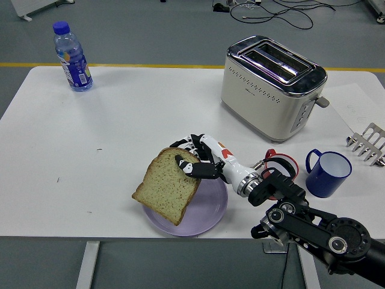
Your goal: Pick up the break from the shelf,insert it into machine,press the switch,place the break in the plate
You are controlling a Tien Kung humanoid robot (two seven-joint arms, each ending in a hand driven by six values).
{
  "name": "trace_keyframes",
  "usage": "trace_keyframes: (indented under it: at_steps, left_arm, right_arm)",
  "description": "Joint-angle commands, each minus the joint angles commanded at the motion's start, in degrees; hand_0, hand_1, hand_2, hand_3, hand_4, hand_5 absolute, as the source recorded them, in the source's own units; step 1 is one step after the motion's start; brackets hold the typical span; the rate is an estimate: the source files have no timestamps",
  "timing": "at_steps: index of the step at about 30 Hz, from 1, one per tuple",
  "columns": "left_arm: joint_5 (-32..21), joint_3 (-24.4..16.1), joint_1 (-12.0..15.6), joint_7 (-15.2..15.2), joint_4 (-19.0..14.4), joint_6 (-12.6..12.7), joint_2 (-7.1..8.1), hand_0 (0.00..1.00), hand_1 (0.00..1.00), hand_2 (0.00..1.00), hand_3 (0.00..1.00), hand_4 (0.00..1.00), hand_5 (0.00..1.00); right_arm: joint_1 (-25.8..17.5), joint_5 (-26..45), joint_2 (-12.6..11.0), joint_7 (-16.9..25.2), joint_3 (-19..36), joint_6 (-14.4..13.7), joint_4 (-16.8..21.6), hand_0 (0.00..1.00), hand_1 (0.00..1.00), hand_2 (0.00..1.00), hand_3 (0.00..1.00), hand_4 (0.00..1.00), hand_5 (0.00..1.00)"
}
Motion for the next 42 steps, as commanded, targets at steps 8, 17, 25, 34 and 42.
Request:
trace_keyframes:
  at_steps: [8, 17, 25, 34, 42]
  left_arm:
    - [-0.3, 0.2, 0.0, 0.0, 0.0, 0.0, 0.0, 0.678, 0.664, 0.693, 0.812, 0.516, 0.998]
    - [-0.1, 0.0, -0.1, 0.0, 0.0, 0.1, 0.0, 0.677, 0.664, 0.694, 0.812, 0.517, 0.998]
    - [0.0, -0.1, -0.1, 0.0, 0.0, 0.1, 0.0, 0.677, 0.664, 0.694, 0.812, 0.517, 0.998]
    - [0.4, -0.4, -0.1, 0.1, 0.0, 0.1, 0.0, 0.677, 0.664, 0.695, 0.812, 0.517, 0.998]
    - [1.4, -1.0, 0.1, 0.2, 0.0, 0.0, 0.0, 0.678, 0.665, 0.695, 0.813, 0.517, 0.998]
  right_arm:
    - [-0.5, -2.4, -0.7, 0.8, -0.8, 1.7, -1.1, 0.387, 0.349, 0.425, 0.532, 0.464, 0.002]
    - [-0.6, -5.8, -0.5, 2.2, -2.1, 2.9, -3.6, 0.402, 0.384, 0.446, 0.539, 0.48, 0.002]
    - [-0.1, -11.6, -0.1, 2.4, -1.6, 5.5, -4.9, 0.409, 0.434, 0.484, 0.546, 0.457, 0.002]
    - [0.0, -14.3, 0.2, 2.6, -1.5, 5.6, -6.7, 0.49, 0.527, 0.551, 0.561, 0.413, 0.002]
    - [0.1, -16.3, 0.4, 2.8, -1.1, 5.5, -7.4, 0.592, 0.598, 0.599, 0.581, 0.478, 0.002]
